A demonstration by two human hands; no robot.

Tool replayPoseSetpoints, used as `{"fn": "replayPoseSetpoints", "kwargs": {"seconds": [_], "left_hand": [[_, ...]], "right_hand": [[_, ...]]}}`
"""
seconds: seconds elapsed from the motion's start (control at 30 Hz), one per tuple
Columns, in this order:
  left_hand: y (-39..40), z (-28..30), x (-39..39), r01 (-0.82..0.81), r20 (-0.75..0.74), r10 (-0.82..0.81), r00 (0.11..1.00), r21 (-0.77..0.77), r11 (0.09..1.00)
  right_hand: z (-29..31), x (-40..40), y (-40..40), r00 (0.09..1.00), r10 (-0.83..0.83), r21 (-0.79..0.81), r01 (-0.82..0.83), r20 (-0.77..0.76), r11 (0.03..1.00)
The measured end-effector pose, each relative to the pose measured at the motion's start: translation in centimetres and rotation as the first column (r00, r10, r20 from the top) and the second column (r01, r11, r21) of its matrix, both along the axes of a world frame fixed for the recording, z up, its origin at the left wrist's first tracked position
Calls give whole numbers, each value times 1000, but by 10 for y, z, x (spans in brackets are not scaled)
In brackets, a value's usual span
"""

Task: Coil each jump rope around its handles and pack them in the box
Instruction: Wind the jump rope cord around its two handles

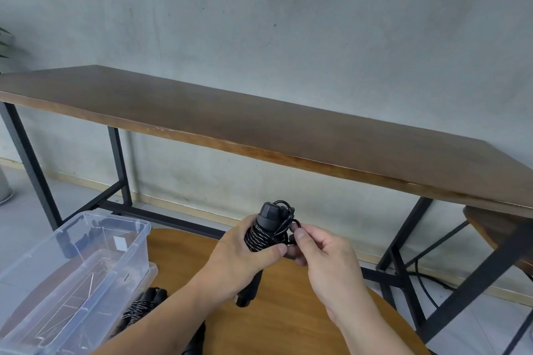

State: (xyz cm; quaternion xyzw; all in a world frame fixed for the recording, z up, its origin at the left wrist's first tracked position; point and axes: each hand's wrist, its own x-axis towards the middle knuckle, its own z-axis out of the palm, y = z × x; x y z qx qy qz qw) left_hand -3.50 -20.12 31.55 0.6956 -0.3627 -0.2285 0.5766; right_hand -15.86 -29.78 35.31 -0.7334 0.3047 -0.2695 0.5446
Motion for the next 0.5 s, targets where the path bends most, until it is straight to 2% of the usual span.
{"fn": "replayPoseSetpoints", "kwargs": {"seconds": [0.13,0.27,0.4,0.5], "left_hand": [[-2,0,1,-12,-165,6,986,-37,999],[-3,1,1,-25,-290,7,957,-58,998],[-3,-1,1,-15,-287,4,958,-37,999],[-2,-1,1,-13,-310,2,951,-34,999]], "right_hand": [[-3,0,-4,998,-39,140,32,53,990],[-5,0,-7,999,18,204,-28,50,979],[-7,-2,-9,999,5,190,-14,49,982],[-7,-3,-10,999,22,108,-25,30,994]]}}
